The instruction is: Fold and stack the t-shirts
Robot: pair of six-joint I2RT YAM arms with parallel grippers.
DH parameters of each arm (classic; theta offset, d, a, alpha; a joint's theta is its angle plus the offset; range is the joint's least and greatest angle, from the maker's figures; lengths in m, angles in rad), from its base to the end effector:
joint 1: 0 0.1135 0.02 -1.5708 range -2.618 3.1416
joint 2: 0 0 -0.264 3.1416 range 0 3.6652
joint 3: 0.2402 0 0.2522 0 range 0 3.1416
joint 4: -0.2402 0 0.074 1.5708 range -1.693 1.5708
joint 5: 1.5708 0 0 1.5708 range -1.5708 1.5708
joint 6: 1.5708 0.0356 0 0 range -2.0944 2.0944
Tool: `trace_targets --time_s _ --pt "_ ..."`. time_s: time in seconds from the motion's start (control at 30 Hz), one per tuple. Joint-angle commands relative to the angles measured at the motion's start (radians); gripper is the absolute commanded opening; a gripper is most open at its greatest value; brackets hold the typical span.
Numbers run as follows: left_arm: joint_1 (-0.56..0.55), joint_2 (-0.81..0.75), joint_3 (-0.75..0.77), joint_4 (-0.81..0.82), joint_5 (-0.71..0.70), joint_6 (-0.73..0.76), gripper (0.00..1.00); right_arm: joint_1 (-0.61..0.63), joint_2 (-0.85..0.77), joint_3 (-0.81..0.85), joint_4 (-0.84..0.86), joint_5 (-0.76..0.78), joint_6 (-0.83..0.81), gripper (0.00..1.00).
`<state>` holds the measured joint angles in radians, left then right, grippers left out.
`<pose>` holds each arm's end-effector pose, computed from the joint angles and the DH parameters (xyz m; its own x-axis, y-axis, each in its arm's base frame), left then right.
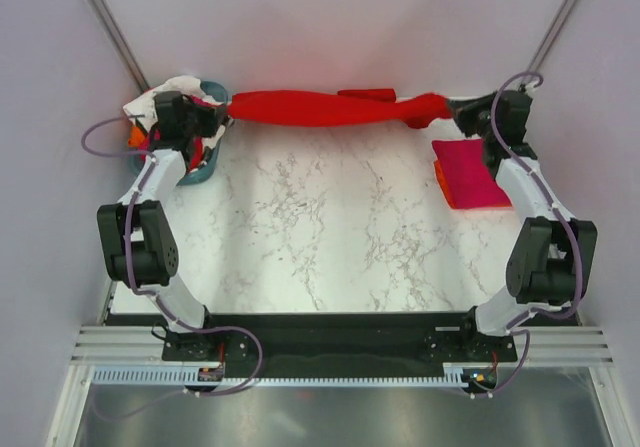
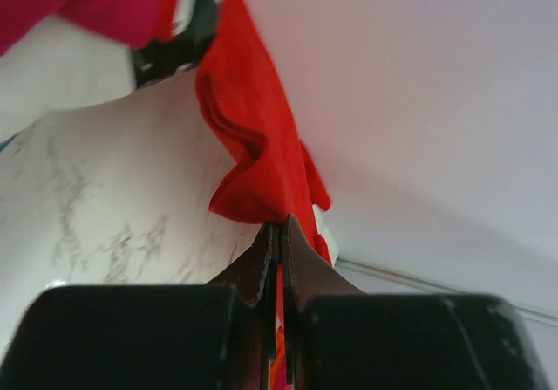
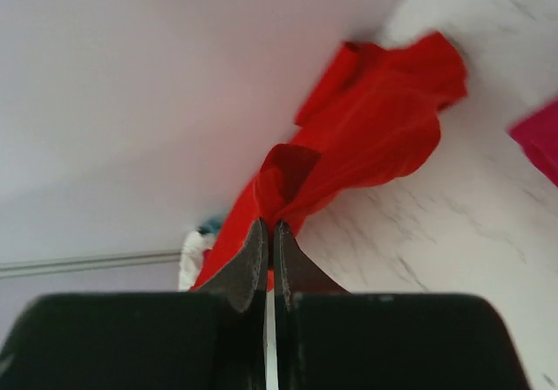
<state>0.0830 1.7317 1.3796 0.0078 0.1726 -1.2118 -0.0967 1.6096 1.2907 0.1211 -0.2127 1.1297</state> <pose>0.4147 0.0284 0.3091 -0.1926 -0.9415 -0.2764 -0.2870 0.3234 -0.9017 0.3872 -0.0300 0.3361 -0.1844 0.9060 -0.3811 0.1292 0.4067 0.9044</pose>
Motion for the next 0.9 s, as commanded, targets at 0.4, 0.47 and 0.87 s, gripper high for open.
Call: trace_targets --time_s 0.4,0.47,0.87 --pt "-0.028 -0.306 -0.617 0.312 0.074 0.107 0.02 -0.037 -0.384 -0.608 0.084 0.038 -0.074 0.0" --pt "-0.028 -0.349 -0.665 0.308 0.052 0.155 0.02 -0.037 -0.431 -0.677 0.092 0.032 -0.093 0.0" --pt "0.07 -0.612 -0.945 0.143 -0.033 0.156 0.02 -0.034 -0.577 -0.849 -0.058 -0.024 -0.165 0.0"
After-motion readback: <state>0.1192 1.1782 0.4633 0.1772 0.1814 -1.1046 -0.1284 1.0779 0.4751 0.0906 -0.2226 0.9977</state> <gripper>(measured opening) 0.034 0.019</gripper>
